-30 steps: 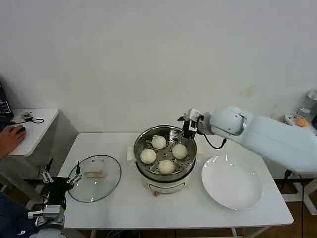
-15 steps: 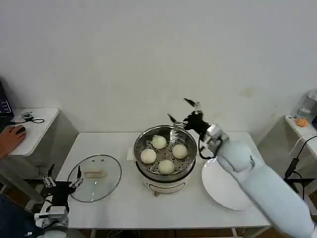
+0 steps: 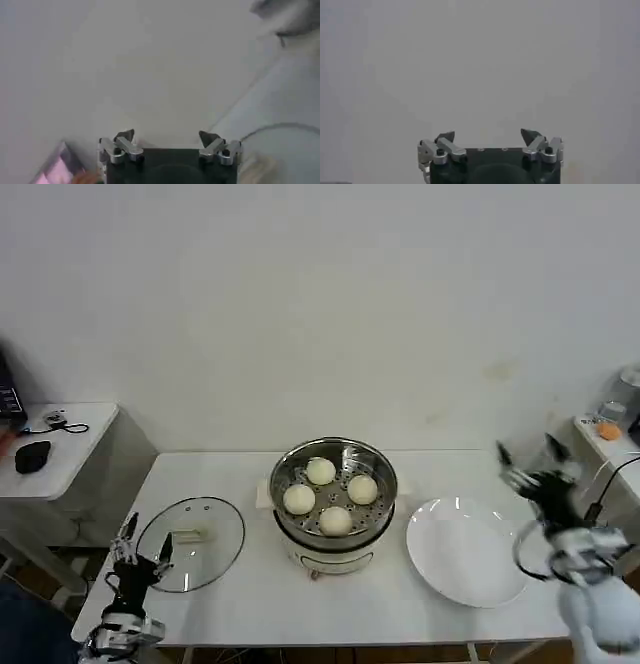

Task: Take steamed baozi put them in steamer then cover it.

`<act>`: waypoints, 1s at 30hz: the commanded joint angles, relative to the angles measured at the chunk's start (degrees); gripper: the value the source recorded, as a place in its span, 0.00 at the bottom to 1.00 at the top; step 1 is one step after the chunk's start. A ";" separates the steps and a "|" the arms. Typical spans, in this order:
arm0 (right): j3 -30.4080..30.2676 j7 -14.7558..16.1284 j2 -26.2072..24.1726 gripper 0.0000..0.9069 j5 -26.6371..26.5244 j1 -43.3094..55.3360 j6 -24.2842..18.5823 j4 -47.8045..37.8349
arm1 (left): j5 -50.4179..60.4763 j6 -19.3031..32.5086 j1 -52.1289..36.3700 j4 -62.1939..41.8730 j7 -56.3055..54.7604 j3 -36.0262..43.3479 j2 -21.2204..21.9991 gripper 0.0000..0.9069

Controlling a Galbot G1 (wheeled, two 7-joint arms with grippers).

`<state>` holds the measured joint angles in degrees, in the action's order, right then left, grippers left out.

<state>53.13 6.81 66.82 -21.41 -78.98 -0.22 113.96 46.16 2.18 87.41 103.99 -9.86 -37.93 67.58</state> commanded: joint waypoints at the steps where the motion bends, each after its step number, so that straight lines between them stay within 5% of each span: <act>1: 12.57 1.47 4.37 1.00 -1.52 -13.14 -1.74 4.50 | 22.20 2.23 -4.98 -13.31 0.67 4.29 -2.89 1.00; 30: 14.32 2.02 8.74 1.00 -0.96 -17.29 -2.58 7.49 | 23.14 0.56 -21.23 -24.24 1.45 10.64 -2.81 1.00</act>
<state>66.72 8.54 74.74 -22.37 -94.81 -2.56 121.11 67.97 2.82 70.34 83.09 -8.57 -28.78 64.86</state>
